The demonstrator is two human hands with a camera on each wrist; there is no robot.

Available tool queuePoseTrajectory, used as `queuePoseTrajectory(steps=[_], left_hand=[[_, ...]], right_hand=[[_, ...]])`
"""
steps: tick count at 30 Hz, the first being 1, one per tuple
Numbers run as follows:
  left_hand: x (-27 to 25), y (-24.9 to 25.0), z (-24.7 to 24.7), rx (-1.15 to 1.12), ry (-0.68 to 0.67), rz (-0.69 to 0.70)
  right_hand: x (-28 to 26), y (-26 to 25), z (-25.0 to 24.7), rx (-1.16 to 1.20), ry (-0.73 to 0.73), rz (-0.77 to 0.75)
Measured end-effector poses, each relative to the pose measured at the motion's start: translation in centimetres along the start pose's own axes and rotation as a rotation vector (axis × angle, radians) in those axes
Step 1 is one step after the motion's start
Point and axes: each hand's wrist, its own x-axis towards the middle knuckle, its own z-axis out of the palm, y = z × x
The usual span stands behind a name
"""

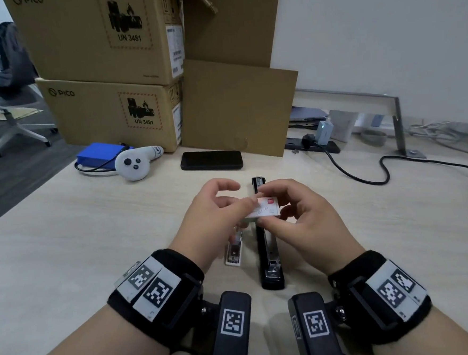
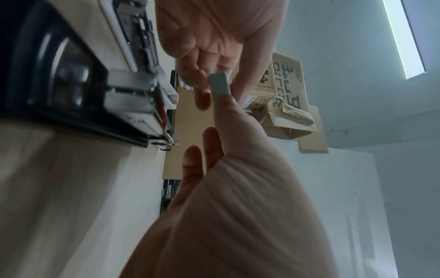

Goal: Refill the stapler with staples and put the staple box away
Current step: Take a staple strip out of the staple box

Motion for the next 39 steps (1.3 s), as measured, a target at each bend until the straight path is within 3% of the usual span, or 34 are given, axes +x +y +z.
queuePoseTrajectory(steps=[5, 13, 22, 27, 31, 39], left_hand=[[0.01, -0.16, 0.03, -0.141, -0.012, -0.081], [0.35, 0.07, -0.43, -0.316, 0.081, -0.106], [0.36, -0.03, -0.31, -0.339, 0.087, -0.129], [0.46, -0.02, -0.28, -0.348, 0.102, -0.133], [0.38, -0.09, -0.22, -0.323, 0.096, -0.124], [0.34, -0.10, -0.16, -0.340, 0.081, -0.109]], right_hand=[[0.13, 0.41, 0.11, 0.052, 0.041, 0.015], [0.16, 0.38, -0.26, 0.154, 0.107, 0.085], [0.14, 0.29, -0.28, 0.034, 0.094, 0.039], [0.19, 0.19, -0.39, 0.045, 0.165, 0.042], [0.15, -0.19, -0.35, -0.017, 0.120, 0.002], [0.53, 0.57, -0.51, -0.071, 0.191, 0.156]])
